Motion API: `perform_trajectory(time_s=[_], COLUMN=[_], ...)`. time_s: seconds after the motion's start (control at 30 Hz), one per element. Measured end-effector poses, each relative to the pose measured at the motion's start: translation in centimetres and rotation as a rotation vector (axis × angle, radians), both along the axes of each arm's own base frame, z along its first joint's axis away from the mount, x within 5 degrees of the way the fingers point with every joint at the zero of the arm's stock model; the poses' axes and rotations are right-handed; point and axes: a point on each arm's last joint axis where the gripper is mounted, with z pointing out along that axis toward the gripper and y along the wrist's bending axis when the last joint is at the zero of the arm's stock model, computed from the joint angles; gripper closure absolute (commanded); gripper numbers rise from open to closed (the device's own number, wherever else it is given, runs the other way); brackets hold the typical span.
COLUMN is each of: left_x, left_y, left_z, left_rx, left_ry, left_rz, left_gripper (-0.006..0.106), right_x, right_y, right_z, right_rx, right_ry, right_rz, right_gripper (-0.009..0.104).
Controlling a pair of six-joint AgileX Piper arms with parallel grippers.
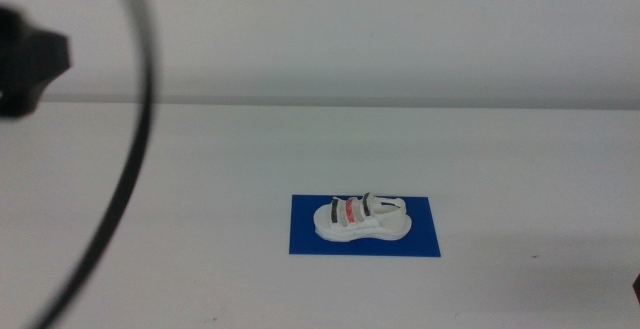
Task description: Use one arm to grab the shoe from the table and place it on the mat.
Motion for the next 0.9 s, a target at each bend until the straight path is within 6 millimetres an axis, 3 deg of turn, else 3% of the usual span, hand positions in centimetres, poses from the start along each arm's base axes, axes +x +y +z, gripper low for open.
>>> perform_trajectory(time_s=[0.13, 0.27, 0.37, 0.53, 0.7, 0.9], left_x=[-2.1, -3.3, -3.8, -4.7, -5.9, -7.0], left_y=[0.9, 1.7, 2.5, 3.5, 4.1, 4.1], left_z=[-2.8, -6.6, -9.6, -13.0, -15.4, -17.5], left_rx=[-0.039, -0.151, -0.127, -0.058, 0.045, 0.089], left_ry=[-0.163, -0.166, -0.171, -0.331, -0.505, -0.569], left_rz=[-0.029, 0.019, 0.055, 0.111, 0.164, 0.166], left_gripper=[0.007, 0.007, 0.007, 0.007, 0.007, 0.007], right_x=[0.0, 0.0, 0.0, 0.0, 0.0, 0.0], right_y=[0.0, 0.0, 0.0, 0.0, 0.0, 0.0], right_z=[0.0, 0.0, 0.0, 0.0, 0.0, 0.0], right_rx=[0.000, 0.000, 0.000, 0.000, 0.000, 0.000], right_ry=[0.000, 0.000, 0.000, 0.000, 0.000, 0.000], right_rz=[0.000, 0.000, 0.000, 0.000, 0.000, 0.000], right_gripper=[0.002, 0.002, 0.002, 0.002, 0.002, 0.002])
